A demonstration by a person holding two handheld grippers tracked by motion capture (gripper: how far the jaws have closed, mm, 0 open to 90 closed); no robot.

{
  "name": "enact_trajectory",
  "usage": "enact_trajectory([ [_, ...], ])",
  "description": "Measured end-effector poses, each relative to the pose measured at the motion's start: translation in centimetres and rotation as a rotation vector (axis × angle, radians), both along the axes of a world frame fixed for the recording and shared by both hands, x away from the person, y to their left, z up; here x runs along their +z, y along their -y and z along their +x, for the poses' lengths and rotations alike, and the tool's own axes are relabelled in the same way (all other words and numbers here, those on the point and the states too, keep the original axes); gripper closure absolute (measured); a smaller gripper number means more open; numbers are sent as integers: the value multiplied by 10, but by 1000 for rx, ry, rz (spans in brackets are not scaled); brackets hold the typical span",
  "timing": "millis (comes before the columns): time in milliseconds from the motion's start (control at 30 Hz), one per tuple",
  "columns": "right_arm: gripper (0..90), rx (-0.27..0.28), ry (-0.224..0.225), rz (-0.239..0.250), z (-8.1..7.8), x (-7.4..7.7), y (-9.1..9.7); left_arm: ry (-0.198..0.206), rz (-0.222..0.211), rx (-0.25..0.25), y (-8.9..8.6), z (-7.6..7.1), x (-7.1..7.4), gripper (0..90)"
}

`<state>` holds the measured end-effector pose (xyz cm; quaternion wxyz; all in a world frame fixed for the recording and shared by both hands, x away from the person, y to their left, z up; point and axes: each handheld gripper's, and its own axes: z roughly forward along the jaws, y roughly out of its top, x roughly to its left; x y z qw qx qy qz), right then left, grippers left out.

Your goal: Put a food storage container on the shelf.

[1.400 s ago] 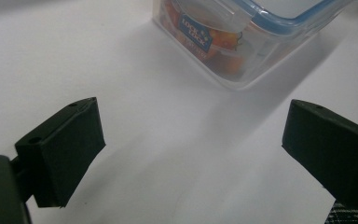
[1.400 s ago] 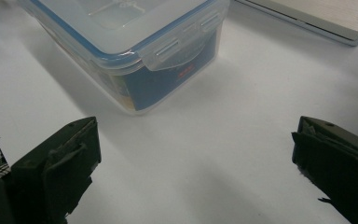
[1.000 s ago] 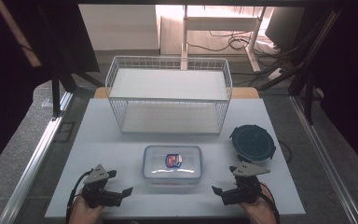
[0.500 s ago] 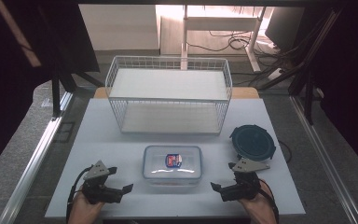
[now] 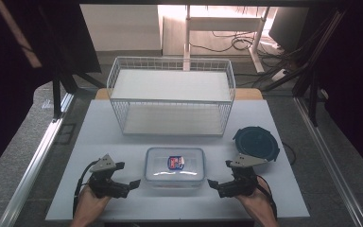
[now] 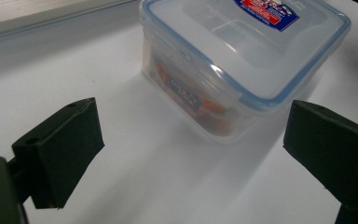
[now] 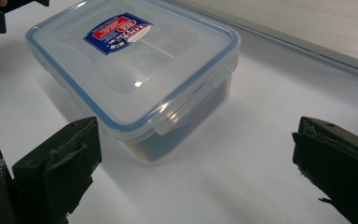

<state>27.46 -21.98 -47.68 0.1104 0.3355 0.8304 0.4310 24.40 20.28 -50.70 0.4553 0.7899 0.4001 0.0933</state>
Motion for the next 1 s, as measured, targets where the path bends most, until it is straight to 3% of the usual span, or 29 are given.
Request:
enact_trajectory([
  [200,12,9,11,-9,8,2,-11,-5,19,-30,11,15,6,40],
  [467,11,31,-5,-55,21,-2,-32,-23,33,-80,32,36,12,28],
  [700,2,30,-38,-54,36,-2,-48,-35,58,-114,49,51,14,12],
  [800,0,37,-67,-65,43,-5,-53,-54,49,-121,51,54,10,11],
  [867,0,41,-95,-46,46,-7,-54,-69,43,-123,50,54,6,11],
  [1000,0,57,-146,-8,49,-11,-51,-107,-28,-130,44,56,-2,0],
])
